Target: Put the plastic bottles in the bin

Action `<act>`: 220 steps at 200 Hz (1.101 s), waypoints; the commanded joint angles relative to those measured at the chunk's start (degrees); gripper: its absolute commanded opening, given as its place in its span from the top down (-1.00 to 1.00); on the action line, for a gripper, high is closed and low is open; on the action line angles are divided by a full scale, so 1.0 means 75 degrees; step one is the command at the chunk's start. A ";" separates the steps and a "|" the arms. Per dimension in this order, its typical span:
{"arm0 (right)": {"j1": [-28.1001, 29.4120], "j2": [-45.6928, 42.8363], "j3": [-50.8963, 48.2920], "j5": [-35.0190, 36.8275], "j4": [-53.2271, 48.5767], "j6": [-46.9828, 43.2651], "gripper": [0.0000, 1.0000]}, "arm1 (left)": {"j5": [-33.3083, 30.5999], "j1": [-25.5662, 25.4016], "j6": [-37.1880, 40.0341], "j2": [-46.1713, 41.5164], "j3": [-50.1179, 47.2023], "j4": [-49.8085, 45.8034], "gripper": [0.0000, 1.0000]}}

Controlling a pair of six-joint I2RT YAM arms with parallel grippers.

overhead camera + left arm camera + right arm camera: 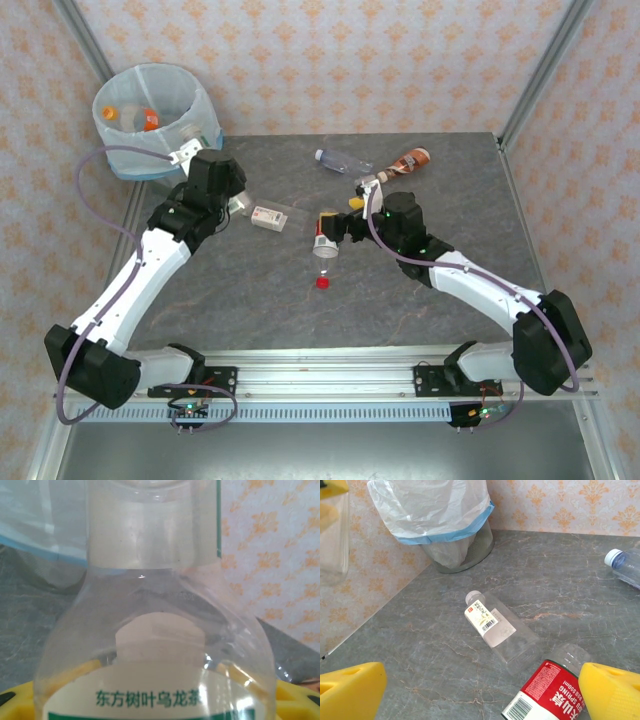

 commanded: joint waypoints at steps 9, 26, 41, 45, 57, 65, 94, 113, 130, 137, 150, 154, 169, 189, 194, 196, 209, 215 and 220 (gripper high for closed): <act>0.0026 -0.0117 -0.0193 0.0469 0.0587 -0.0135 -0.98 | -0.0055 0.0225 0.0220 0.0493 0.0808 0.0387 1.00; 0.0029 -0.0150 -0.0266 0.0626 0.0587 -0.0155 -0.98 | -0.0131 0.0234 0.0437 0.0716 0.1172 0.0389 1.00; 0.0026 -0.0149 -0.0296 0.0684 0.0590 -0.0166 -0.98 | -0.0290 0.0264 0.0584 0.0859 0.1360 0.0511 1.00; 0.0032 -0.0152 -0.0299 0.0697 0.0593 -0.0172 -0.98 | -0.0319 0.0281 0.0625 0.0899 0.1412 0.0547 1.00; 0.0027 -0.0161 -0.0302 0.0767 0.0581 -0.0189 -0.98 | -0.0390 0.0358 0.0717 0.1012 0.1597 0.0610 1.00; 0.0026 -0.0163 -0.0302 0.0803 0.0569 -0.0199 -0.98 | -0.0464 0.0380 0.0811 0.1082 0.1705 0.0698 1.00; 0.0035 -0.0170 -0.0302 0.0898 0.0558 -0.0247 -0.98 | -0.0815 0.0485 0.1468 0.1348 0.2059 0.1202 1.00; 0.0026 -0.0174 -0.0314 0.0955 0.0514 -0.0283 -0.98 | -0.0563 0.0667 0.1769 0.1566 0.2359 0.1510 1.00; 0.0032 -0.0197 -0.0337 0.1014 0.0459 -0.0283 -0.98 | -0.0242 0.0870 0.1977 0.1823 0.2761 0.1594 1.00; 0.0026 -0.0214 -0.0346 0.1037 0.0441 -0.0285 -0.98 | -0.0171 0.0931 0.2092 0.1940 0.2950 0.1588 1.00; 0.0026 -0.0255 -0.0361 0.1079 0.0408 -0.0295 -0.98 | -0.0069 0.1038 0.2310 0.2179 0.3327 0.1568 1.00; 0.0026 -0.0284 -0.0370 0.1108 0.0390 -0.0310 -0.98 | -0.0025 0.1078 0.2382 0.2262 0.3444 0.1562 1.00; 0.0027 -0.0346 -0.0402 0.1164 0.0358 -0.0355 -0.98 | 0.0464 0.1288 0.2652 0.2636 0.3971 0.1407 1.00; 0.0027 -0.0436 -0.0437 0.1259 0.0267 -0.0406 -0.98 | 0.0714 0.1527 0.2780 0.3188 0.4905 0.0746 1.00; 0.0027 -0.0459 -0.0453 0.1277 0.0255 -0.0400 -0.98 | 0.0708 0.1558 0.2838 0.3313 0.5110 0.0616 1.00; 0.0029 -0.0471 -0.0454 0.1283 0.0254 -0.0409 -0.98 | 0.0701 0.1576 0.2856 0.3369 0.5191 0.0560 1.00; 0.0032 -0.0518 -0.0510 0.1318 0.0253 -0.0412 -0.98 | 0.0534 0.1655 0.2985 0.3597 0.5562 0.0400 1.00; 0.0026 -0.0532 -0.0524 0.1340 0.0244 -0.0419 -0.98 | 0.0446 0.1702 0.3039 0.3677 0.5675 0.0389 1.00; 0.0026 -0.0540 -0.0531 0.1351 0.0242 -0.0418 -0.98 | 0.0412 0.1757 0.3073 0.3756 0.5758 0.0388 1.00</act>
